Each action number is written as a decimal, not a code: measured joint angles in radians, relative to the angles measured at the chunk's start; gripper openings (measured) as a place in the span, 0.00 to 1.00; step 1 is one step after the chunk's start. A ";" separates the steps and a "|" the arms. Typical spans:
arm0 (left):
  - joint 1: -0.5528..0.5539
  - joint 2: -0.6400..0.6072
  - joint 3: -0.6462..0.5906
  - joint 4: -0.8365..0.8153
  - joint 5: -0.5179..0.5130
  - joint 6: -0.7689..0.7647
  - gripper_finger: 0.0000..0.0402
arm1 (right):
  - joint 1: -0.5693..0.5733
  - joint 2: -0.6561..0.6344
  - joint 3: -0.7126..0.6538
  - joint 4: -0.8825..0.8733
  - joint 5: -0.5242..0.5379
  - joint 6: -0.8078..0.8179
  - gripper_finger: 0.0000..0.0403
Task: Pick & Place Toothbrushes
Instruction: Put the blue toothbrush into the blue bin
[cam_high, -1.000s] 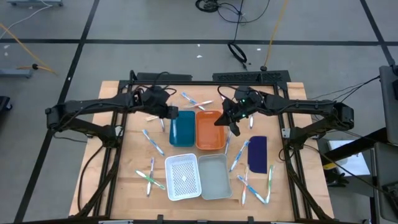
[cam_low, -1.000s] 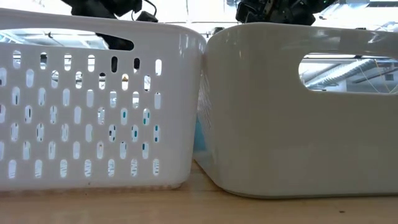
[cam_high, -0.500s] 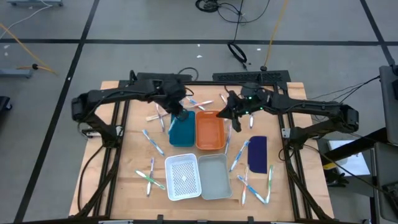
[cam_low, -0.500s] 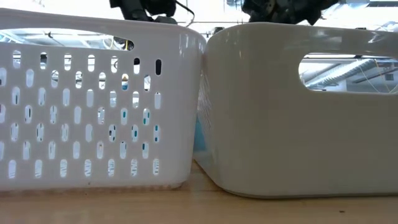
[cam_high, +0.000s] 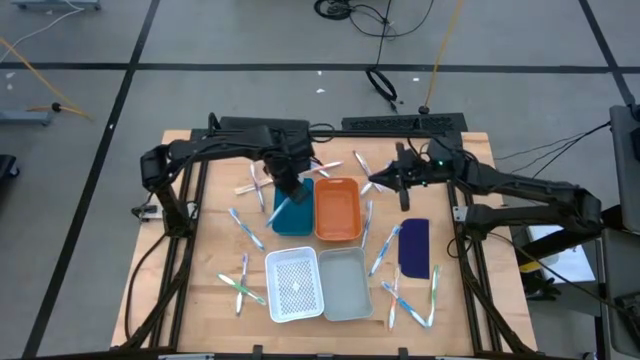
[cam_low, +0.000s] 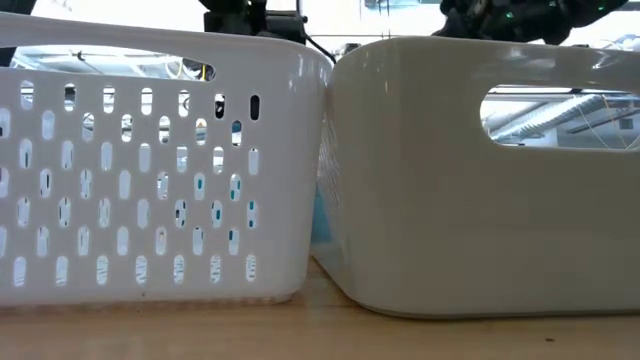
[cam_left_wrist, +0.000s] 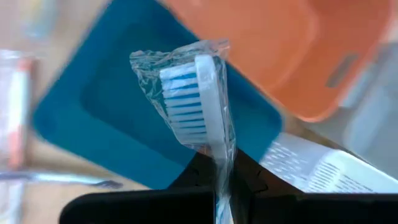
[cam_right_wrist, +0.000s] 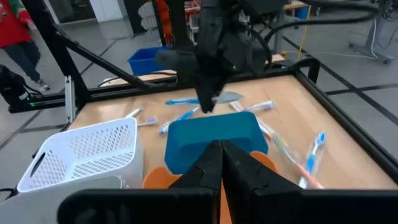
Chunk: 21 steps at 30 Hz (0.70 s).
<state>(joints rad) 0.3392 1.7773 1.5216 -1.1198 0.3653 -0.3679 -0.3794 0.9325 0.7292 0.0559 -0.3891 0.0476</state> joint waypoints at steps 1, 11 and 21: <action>0.006 0.005 0.000 -0.005 0.038 -0.003 0.01 | 0.000 -0.007 -0.006 0.000 0.000 0.007 0.00; 0.060 0.161 0.128 -0.303 0.070 0.099 0.01 | 0.000 -0.021 -0.012 -0.005 -0.003 0.029 0.00; 0.068 0.336 0.374 -0.446 0.123 0.169 0.01 | 0.000 -0.021 -0.012 -0.008 -0.004 0.020 0.00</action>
<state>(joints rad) 0.4072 2.1129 1.8959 -1.5661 0.4880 -0.1993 -0.3790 0.9115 0.7170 0.0484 -0.3930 0.0678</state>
